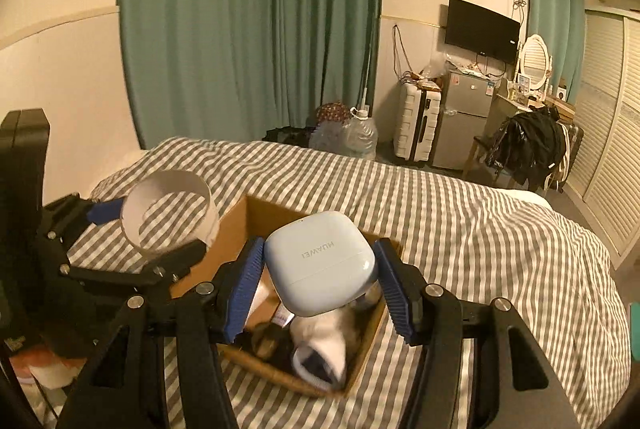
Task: Organize objects
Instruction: 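Carry the tape roll and earbuds case into the box and release both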
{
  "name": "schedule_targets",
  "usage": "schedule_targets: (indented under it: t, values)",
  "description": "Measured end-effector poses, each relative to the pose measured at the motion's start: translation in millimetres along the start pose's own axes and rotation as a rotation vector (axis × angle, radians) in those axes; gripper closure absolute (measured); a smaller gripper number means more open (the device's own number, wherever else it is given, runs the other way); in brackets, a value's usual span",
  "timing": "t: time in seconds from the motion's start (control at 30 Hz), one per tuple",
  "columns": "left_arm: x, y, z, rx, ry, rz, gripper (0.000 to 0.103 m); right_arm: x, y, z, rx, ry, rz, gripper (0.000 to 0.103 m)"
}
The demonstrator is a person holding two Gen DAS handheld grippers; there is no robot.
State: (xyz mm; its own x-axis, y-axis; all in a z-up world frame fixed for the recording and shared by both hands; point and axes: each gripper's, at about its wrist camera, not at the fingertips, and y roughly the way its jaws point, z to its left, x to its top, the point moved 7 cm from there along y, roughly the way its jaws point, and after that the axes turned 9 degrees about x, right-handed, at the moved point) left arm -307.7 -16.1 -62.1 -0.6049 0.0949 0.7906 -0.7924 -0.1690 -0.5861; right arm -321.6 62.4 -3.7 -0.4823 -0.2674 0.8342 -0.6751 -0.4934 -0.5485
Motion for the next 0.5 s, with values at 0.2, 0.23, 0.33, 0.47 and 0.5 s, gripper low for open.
schedule_targets:
  t: [0.2, 0.23, 0.33, 0.47, 0.5]
  values:
    - [-7, 51, -15, -0.034, 0.032, 0.068, 0.018, 7, 57, -25, 0.000, 0.041, 0.049, 0.047]
    - [-10, 59, -18, -0.043, 0.034, 0.085, 0.018, 3, 69, -30, 0.004, 0.052, 0.067, 0.047]
    - [-23, 80, -22, -0.066, 0.039, 0.139, 0.018, -10, 96, -37, 0.011, 0.076, 0.115, 0.047]
    - [-31, 92, -29, -0.056, 0.078, 0.162, 0.018, -37, 123, -46, 0.013, 0.106, 0.193, 0.047]
    - [-32, 92, -30, -0.059, 0.088, 0.166, 0.018, -41, 127, -48, 0.009, 0.113, 0.211, 0.047]
